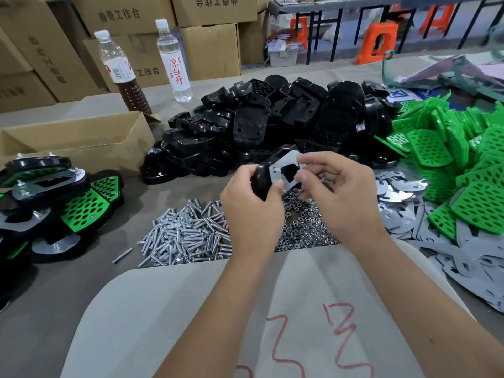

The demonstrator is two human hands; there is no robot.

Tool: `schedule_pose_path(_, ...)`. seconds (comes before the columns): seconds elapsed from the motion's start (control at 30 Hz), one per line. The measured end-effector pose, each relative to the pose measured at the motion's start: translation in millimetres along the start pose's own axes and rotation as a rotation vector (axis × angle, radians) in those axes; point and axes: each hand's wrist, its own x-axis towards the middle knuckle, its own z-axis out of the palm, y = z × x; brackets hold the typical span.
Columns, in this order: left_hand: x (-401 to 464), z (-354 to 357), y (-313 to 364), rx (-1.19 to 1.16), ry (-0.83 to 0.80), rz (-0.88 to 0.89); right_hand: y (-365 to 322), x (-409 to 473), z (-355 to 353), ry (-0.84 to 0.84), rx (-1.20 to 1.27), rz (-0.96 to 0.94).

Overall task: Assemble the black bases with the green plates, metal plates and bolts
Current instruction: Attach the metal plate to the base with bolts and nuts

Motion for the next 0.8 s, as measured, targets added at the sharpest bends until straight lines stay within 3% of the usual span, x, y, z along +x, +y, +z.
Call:
schedule_pose_path(0.23,-6,1,5,0.141,-0.004,0.232,0,-1,5,0.015,0.04,-0.032)
schedule_pose_path(0.53,-6,3,4,0.138,-0.029,0.233,-2,-2,4,0.008,-0.011,-0.097)
schedule_pose_path(0.8,-8,2,6,0.158,-0.034,0.271,7,-1,3,0.063,-0.27,-0.252)
